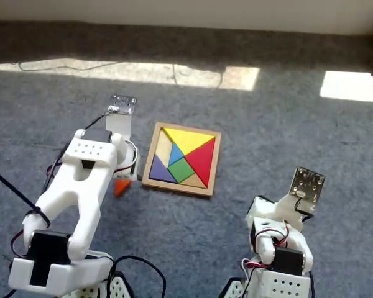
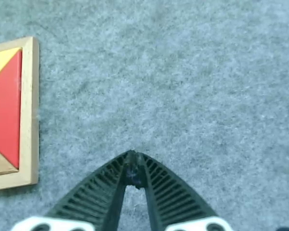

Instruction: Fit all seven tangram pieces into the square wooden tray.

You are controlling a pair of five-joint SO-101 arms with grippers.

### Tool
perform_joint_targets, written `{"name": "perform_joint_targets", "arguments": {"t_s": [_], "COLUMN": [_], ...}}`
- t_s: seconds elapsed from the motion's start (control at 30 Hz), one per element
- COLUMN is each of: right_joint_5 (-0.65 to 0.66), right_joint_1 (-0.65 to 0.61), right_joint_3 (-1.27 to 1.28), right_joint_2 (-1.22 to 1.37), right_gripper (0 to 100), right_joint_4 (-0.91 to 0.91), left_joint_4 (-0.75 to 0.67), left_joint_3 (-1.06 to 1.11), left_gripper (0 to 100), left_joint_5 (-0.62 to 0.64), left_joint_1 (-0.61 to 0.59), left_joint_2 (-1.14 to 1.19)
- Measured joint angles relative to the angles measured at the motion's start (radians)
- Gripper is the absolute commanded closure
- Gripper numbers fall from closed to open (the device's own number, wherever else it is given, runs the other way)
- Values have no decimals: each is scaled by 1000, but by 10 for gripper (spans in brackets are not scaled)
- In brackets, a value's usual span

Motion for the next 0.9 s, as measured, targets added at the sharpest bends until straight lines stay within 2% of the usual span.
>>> {"name": "perform_joint_targets", "arguments": {"t_s": [0.2, 0.33, 0.43, 0.73, 0.9], "right_joint_5": [0, 0, 0, 0, 0], "right_joint_1": [0, 0, 0, 0, 0], "right_joint_3": [0, 0, 0, 0, 0], "right_joint_2": [0, 0, 0, 0, 0], "right_gripper": [995, 995, 995, 995, 995], "right_joint_4": [0, 0, 0, 0, 0], "left_joint_4": [14, 118, 163, 173, 173], "left_joint_3": [-95, -250, -324, -362, -364], "left_gripper": [796, 800, 849, 875, 987], "left_joint_5": [5, 51, 60, 58, 58], "left_joint_1": [-3, -35, -74, -104, -110], "left_joint_2": [187, 318, 399, 427, 427]}}
